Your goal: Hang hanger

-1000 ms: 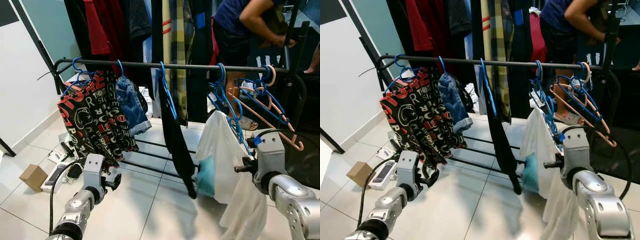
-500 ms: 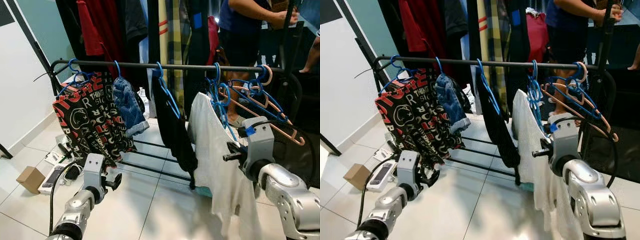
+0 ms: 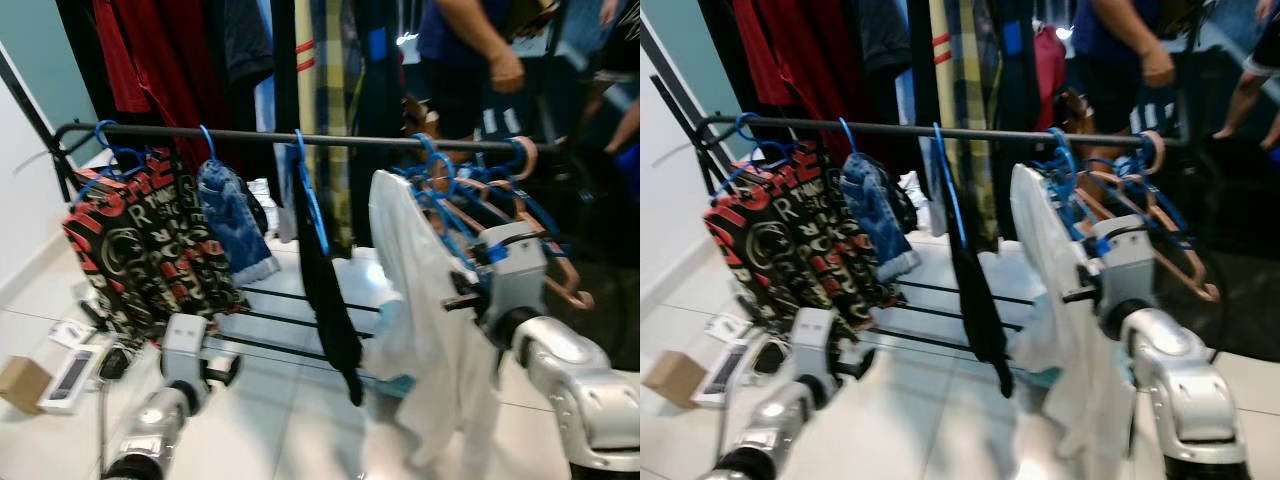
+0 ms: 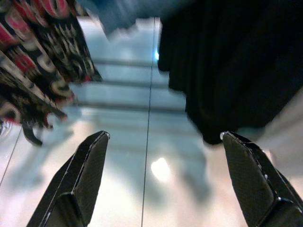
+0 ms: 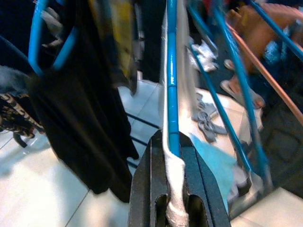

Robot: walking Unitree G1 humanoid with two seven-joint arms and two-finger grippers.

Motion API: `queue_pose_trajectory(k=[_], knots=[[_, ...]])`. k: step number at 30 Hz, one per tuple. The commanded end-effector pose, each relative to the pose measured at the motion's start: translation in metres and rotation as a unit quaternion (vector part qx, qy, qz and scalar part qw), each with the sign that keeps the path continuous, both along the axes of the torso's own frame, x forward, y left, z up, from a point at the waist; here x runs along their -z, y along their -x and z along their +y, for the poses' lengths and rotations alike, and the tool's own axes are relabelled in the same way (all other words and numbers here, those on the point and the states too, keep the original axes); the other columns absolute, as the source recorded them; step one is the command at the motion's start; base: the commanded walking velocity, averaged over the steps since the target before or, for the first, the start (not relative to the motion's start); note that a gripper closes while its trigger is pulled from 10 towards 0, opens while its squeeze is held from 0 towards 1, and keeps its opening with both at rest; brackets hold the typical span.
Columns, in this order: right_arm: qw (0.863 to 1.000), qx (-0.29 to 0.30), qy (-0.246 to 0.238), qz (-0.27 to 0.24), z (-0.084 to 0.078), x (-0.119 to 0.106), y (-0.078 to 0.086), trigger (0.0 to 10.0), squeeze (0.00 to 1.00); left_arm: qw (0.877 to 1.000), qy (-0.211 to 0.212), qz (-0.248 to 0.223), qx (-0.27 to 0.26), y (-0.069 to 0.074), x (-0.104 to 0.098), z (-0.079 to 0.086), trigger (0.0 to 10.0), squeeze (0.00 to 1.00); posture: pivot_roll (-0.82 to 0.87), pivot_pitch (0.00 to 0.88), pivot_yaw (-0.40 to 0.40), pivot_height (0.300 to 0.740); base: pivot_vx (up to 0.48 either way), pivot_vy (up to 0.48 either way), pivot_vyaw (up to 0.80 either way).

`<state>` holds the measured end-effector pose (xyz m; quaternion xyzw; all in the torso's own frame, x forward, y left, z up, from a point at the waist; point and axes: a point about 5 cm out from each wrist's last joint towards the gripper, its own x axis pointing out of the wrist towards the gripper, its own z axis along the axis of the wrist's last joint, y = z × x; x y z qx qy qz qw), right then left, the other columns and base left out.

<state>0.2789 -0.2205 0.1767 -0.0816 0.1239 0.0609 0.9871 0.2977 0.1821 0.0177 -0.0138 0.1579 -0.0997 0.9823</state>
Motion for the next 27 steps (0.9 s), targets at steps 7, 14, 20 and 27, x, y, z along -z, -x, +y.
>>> queue_pose_trajectory(k=[7,14,20,27], knots=[[0.999,-0.035,-0.007,-0.029,0.014,-0.009,-0.003,10.0,0.0,1.0,-0.011,0.021,-0.018,0.01,0.009,0.015,10.0,0.0,-0.13,0.0,0.128,0.74,0.352,0.0,0.0],[1.0,-0.011,0.007,-0.015,0.007,-0.004,-0.005,10.0,0.0,1.0,-0.006,0.024,-0.018,0.01,0.009,0.015,10.0,0.0,-0.13,0.0,0.128,0.74,0.295,0.0,0.0],[0.998,0.056,0.02,0.017,-0.015,0.006,-0.006,10.0,0.0,1.0,0.003,0.027,-0.014,0.011,0.011,0.013,10.0,0.0,-0.12,0.0,0.127,0.74,0.0,0.0,0.0],[0.996,0.08,0.02,0.042,-0.025,0.013,-0.005,10.0,0.0,0.999,0.001,0.032,-0.015,0.014,0.014,0.013,10.0,0.0,-0.12,0.0,0.121,0.74,0.0,0.0,0.0]])
